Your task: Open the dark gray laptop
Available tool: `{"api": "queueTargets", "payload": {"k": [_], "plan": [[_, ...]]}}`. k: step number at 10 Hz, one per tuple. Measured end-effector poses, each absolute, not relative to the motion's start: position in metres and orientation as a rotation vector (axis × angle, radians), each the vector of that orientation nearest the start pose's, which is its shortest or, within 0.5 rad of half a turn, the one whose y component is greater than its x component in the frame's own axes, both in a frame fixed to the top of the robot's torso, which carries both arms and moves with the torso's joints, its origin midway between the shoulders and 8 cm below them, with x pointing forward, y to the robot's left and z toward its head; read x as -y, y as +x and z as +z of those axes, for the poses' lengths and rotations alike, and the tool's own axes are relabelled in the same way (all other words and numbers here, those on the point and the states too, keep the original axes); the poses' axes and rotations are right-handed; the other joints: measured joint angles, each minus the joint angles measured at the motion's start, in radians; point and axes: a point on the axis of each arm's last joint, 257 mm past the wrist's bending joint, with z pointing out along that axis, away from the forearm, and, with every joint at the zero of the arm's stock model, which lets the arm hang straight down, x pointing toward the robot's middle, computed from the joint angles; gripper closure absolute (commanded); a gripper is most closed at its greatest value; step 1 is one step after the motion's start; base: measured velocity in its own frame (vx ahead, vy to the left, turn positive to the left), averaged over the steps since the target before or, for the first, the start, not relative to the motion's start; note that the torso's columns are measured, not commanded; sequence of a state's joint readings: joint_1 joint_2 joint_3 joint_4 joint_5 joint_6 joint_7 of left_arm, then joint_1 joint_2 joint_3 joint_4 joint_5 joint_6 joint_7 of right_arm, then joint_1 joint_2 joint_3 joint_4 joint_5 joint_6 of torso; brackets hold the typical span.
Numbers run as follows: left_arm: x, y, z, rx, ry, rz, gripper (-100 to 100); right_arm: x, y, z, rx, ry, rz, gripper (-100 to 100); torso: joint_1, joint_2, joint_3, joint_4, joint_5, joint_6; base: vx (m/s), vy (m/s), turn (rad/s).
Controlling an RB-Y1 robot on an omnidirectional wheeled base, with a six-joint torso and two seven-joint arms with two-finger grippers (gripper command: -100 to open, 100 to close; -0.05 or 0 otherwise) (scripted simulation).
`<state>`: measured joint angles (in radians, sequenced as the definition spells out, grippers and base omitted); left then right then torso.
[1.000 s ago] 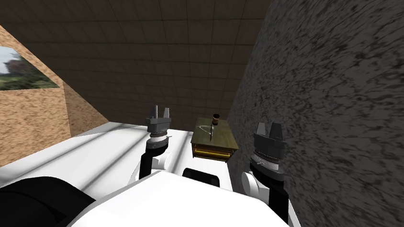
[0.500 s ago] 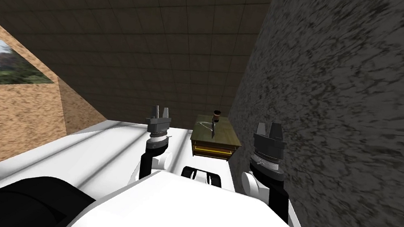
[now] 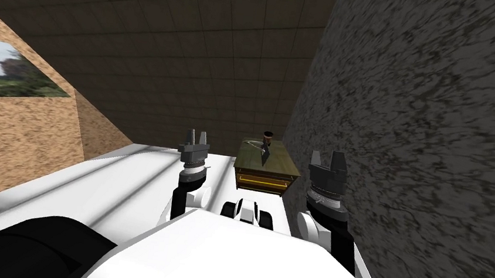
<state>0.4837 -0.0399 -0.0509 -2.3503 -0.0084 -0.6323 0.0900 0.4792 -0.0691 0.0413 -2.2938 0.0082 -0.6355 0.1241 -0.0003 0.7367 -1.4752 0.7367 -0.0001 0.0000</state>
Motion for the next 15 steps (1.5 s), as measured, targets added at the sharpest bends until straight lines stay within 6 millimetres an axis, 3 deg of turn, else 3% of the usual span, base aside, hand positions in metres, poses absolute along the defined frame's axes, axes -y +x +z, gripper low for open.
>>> {"api": "queueTargets", "payload": {"k": [15], "plan": [[-0.259, 0.305, 0.082, -0.409, -0.535, -1.479, 0, 0.273, 0.342, 0.004, -0.509, 0.698, 1.751, -100, 0.0, 0.001, -0.001, 0.001, 0.0, 0.0, 0.011, -0.01, 0.106]]}}
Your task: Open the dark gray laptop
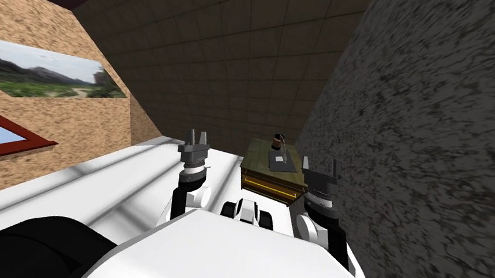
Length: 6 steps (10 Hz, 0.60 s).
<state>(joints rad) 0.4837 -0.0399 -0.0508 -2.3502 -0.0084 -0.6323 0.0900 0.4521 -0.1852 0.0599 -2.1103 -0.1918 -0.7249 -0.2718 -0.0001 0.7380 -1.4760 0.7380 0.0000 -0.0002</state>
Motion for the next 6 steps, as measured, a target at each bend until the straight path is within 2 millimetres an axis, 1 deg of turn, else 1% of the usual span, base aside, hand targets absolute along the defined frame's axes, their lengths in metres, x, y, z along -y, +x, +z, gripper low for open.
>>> {"api": "queueTargets", "payload": {"k": [1, 2, 3, 4, 5, 6], "plan": [[-0.259, 0.305, 0.082, -0.409, -0.535, -1.479, 0, 0.275, 0.343, 0.001, -0.496, 0.718, 1.782, -100, 0.0, 0.0, 0.0, 0.0, 0.0, 0.0, 0.012, -0.013, 0.173], [-0.259, 0.305, 0.082, -0.409, -0.535, -1.479, 0, 0.279, 0.345, -0.005, -0.477, 0.749, 1.814, -100, 0.0, 0.0, 0.0, 0.0, 0.0, 0.0, 0.011, -0.012, 0.084], [-0.259, 0.305, 0.082, -0.409, -0.535, -1.479, 0, 0.281, 0.346, -0.008, -0.461, 0.77, 1.845, -100, 0.0, 0.0, 0.0, 0.0, 0.0, 0.001, 0.005, -0.005, -0.011], [-0.259, 0.305, 0.082, -0.409, -0.535, -1.479, 0, 0.281, 0.347, -0.009, -0.453, 0.78, 1.865, -100, 0.0, 0.0, 0.0, 0.0, 0.0, 0.0, 0.008, -0.008, 0.148], [-0.259, 0.305, 0.082, -0.409, -0.535, -1.479, 0, 0.285, 0.349, -0.015, -0.433, 0.809, 1.893, -100, 0.0, 0.0, 0.0, 0.0, 0.0, 0.0, 0.008, -0.011, 0.113], [-0.259, 0.305, 0.082, -0.409, -0.535, -1.479, 0, 0.288, 0.349, -0.018, -0.416, 0.83, 1.922, -100, 0.0, 0.0, 0.0, 0.0, 0.0, 0.0, 0.011, -0.013, 0.195]]}}
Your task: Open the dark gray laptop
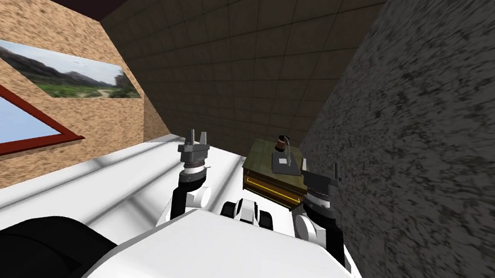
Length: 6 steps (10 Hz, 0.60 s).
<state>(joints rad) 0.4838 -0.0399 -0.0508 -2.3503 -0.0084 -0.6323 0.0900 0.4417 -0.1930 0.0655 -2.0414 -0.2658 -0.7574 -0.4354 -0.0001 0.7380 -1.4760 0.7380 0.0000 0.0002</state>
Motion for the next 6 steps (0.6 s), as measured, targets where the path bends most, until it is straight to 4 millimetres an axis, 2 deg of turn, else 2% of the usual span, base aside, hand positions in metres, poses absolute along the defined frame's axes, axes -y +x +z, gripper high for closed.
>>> {"api": "queueTargets", "payload": {"k": [2, 5, 6], "plan": [[-0.259, 0.305, 0.082, -0.409, -0.535, -1.479, 0, 0.293, 0.352, -0.027, -0.37, 0.884, 1.981, -100, 0.0, 0.0, 0.0, 0.0, 0.0, 0.0, 0.008, -0.011, 0.028], [-0.259, 0.305, 0.082, -0.409, -0.535, -1.479, 0, 0.3, 0.355, -0.039, -0.313, 0.946, 2.053, -100, 0.0, 0.0, 0.0, 0.0, 0.0, 0.0, 0.007, -0.008, 0.089], [-0.259, 0.305, 0.082, -0.409, -0.535, -1.479, 0, 0.301, 0.355, -0.04, -0.302, 0.954, 2.07, -100, 0.0, 0.0, 0.0, 0.0, 0.0, 0.0, 0.008, -0.008, 0.204]]}}
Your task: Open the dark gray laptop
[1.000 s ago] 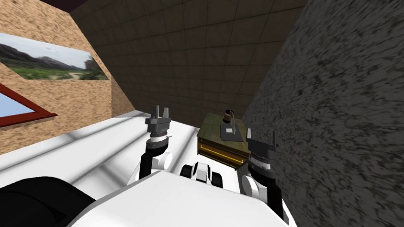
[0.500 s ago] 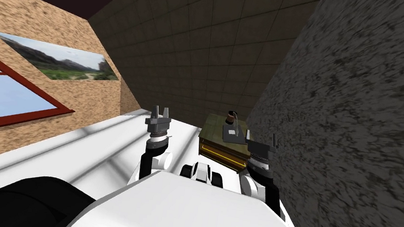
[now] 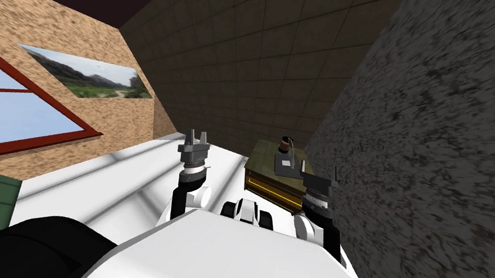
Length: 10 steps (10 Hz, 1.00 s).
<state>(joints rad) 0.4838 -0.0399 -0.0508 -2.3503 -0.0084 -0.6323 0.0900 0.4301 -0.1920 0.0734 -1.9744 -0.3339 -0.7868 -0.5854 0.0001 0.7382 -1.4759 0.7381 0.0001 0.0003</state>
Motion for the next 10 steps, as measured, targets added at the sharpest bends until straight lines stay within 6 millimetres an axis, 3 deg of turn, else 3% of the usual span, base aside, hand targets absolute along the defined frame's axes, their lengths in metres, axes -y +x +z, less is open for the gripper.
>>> {"api": "queueTargets", "payload": {"k": [10], "plan": [[-0.259, 0.305, 0.082, -0.409, -0.535, -1.479, 0, 0.331, 0.364, -0.089, -0.029, 1.178, 2.292, -100, 0.0, 0.0, 0.0, 0.0, 0.0, 0.0, 0.007, -0.012, 0.09]]}}
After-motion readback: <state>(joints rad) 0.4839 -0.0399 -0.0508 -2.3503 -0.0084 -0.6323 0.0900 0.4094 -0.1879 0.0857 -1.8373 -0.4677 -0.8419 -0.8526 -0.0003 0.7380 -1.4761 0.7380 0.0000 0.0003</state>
